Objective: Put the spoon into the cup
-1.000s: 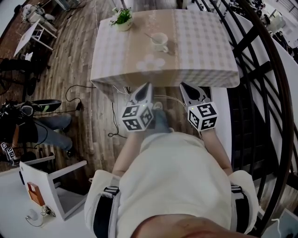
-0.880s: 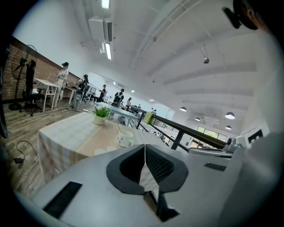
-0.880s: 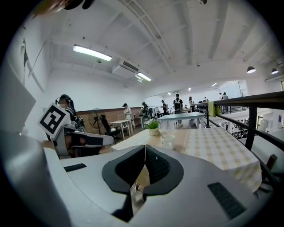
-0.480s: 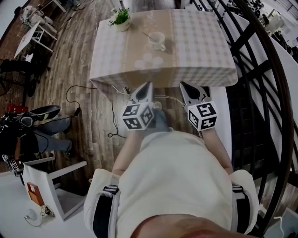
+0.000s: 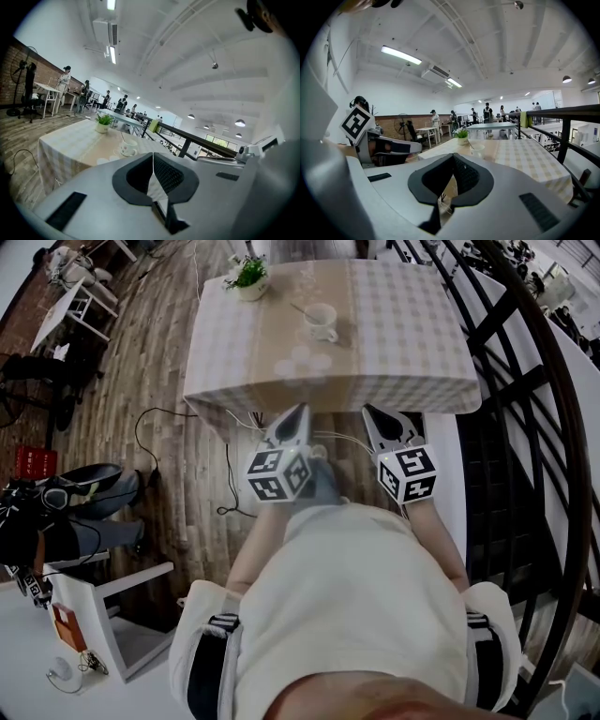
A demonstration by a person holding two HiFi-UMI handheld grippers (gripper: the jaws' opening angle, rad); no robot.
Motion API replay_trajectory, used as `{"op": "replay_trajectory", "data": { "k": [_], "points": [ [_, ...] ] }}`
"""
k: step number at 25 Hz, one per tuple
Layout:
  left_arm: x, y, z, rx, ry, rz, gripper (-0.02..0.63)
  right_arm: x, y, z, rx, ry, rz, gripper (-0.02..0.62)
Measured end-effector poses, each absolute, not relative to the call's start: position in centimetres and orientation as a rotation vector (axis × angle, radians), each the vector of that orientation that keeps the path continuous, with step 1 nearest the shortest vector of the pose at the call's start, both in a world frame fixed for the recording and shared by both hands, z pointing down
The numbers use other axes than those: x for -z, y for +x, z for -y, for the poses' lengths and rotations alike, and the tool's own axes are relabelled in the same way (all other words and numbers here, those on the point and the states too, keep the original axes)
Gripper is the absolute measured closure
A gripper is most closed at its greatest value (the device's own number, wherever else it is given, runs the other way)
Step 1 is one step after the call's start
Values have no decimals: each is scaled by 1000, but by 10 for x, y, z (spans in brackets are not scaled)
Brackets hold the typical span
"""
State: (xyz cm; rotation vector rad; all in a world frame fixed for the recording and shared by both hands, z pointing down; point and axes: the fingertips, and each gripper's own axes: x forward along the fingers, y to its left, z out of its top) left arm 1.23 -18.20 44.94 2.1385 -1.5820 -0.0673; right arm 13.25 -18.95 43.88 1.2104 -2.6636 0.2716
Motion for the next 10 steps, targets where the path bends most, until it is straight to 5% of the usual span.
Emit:
{"op": "replay_trajectory", "data": {
  "k": [10],
  "points": [
    [-451,9,184,69,2130,1580,600,-442,129,191,-286,1206,2661,595]
  ]
}}
